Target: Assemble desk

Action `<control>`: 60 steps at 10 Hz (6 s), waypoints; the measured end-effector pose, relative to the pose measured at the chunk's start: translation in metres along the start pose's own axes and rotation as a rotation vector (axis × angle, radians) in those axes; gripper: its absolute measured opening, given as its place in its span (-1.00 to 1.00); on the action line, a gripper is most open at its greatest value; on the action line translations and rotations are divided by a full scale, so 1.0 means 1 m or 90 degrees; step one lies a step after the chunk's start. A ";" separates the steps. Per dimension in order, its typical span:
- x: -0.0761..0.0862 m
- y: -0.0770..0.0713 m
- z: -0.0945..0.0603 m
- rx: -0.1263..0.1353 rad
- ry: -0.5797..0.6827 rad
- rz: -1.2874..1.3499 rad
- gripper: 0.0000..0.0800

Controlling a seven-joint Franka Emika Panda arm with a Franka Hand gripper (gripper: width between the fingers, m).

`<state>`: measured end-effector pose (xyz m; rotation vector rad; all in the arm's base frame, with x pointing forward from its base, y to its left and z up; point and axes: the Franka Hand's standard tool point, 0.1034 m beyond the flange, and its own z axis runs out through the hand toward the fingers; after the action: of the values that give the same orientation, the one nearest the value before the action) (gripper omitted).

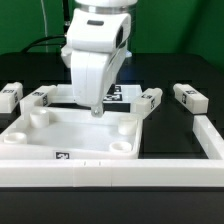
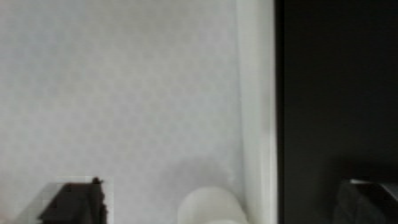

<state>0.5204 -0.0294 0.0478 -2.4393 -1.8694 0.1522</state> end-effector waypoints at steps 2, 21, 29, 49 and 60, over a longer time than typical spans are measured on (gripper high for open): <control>-0.001 0.003 0.010 -0.011 0.007 0.000 0.62; 0.001 -0.014 0.040 0.017 0.004 -0.004 -0.82; 0.038 -0.020 0.038 0.009 0.003 -0.107 -0.82; 0.100 -0.042 -0.023 -0.032 0.001 0.069 0.62; 0.130 -0.073 -0.024 -0.033 0.007 0.368 0.62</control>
Offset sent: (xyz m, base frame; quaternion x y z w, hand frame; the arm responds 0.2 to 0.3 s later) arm -0.0091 0.0055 -0.0212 0.0057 0.0097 0.0169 0.9998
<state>0.4866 0.1158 0.0749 -2.9318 -1.1225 0.1166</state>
